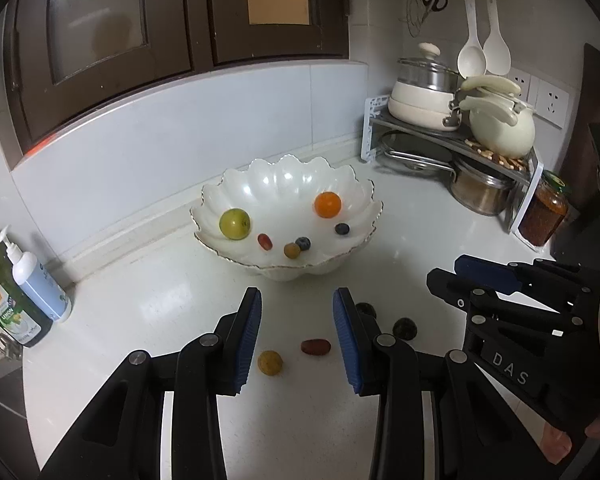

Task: Organize fruits
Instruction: 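Withdraw both open tools from the bowl toward the fruits on the counter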

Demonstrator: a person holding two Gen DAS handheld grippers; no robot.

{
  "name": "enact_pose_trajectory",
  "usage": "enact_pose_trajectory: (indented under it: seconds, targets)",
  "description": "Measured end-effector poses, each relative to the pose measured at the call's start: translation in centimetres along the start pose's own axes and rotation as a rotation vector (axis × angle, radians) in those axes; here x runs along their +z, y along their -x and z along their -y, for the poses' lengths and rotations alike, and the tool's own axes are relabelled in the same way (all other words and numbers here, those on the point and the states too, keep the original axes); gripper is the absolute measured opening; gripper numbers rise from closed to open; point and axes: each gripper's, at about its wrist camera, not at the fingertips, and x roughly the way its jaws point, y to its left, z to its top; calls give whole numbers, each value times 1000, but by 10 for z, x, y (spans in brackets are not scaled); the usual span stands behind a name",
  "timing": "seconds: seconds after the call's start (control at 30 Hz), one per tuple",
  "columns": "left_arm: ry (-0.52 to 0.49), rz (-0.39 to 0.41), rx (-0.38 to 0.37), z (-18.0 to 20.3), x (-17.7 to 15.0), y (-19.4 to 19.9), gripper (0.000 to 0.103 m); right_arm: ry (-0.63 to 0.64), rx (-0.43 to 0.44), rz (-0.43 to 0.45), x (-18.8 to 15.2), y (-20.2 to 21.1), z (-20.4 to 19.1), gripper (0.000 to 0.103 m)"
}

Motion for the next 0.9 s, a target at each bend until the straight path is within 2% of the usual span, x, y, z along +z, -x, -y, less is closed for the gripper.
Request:
enact_pose_trajectory:
  seconds: [0.5,0.63,0.9]
  targets:
    - [24,-51,-53,0,-30,-25,37,-32,-12,-48,-25,-21,7,28]
    - [17,-53,-67,3,-35,-31,40,-46,-3,-67,-29,-28,9,35]
    - [-9,-85,-77,7,-43,-51,41,-50,-14,-102,-39,-45,13,36]
